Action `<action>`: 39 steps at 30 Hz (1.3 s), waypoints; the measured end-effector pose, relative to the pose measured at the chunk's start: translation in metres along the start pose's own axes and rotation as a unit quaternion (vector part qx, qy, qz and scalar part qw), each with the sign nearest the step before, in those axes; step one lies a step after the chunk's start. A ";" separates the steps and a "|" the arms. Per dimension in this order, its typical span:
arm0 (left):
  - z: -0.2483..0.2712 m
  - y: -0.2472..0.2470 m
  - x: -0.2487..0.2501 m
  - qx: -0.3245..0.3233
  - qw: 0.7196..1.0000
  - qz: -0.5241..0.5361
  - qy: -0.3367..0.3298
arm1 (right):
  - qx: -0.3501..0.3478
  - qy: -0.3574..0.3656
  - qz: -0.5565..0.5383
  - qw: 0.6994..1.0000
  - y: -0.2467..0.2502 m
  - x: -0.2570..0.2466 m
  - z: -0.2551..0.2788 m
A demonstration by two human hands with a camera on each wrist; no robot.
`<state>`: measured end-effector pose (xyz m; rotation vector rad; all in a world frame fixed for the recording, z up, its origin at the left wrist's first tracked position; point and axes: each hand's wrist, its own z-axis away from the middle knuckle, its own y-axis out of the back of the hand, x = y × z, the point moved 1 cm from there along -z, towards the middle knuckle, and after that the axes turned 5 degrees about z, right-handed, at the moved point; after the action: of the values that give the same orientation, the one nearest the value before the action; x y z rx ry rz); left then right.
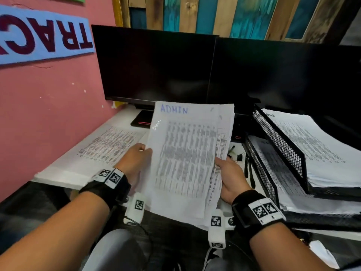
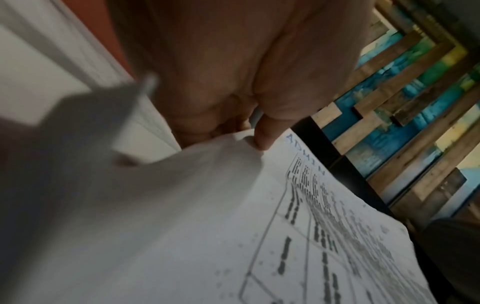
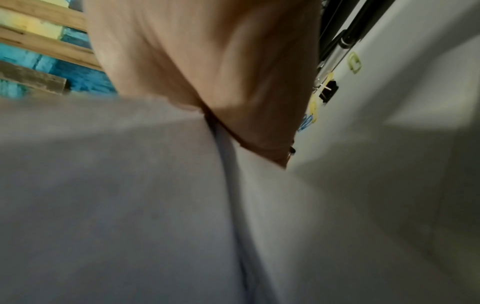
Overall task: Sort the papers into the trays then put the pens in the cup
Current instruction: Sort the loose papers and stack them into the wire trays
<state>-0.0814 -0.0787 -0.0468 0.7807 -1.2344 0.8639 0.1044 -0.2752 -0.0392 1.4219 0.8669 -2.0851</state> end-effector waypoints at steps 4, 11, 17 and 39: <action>0.004 -0.016 -0.011 -0.040 0.999 0.023 0.022 | -0.008 -0.014 -0.015 1.000 0.003 0.004 -0.003; -0.021 -0.002 -0.005 0.006 0.997 -0.072 -0.019 | -0.006 -0.006 0.086 0.996 0.012 0.026 -0.022; -0.040 0.058 -0.018 0.048 0.944 -0.321 0.052 | 0.032 -0.026 0.085 0.996 0.015 0.030 -0.033; -0.025 0.047 -0.010 0.070 0.826 -0.559 0.022 | 0.042 -0.028 0.055 0.997 0.044 0.020 -0.025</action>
<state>-0.1125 -0.0363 -0.0585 1.3737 -0.4727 -0.0192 0.1437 -0.2883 -0.0752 1.4140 0.6705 -2.0895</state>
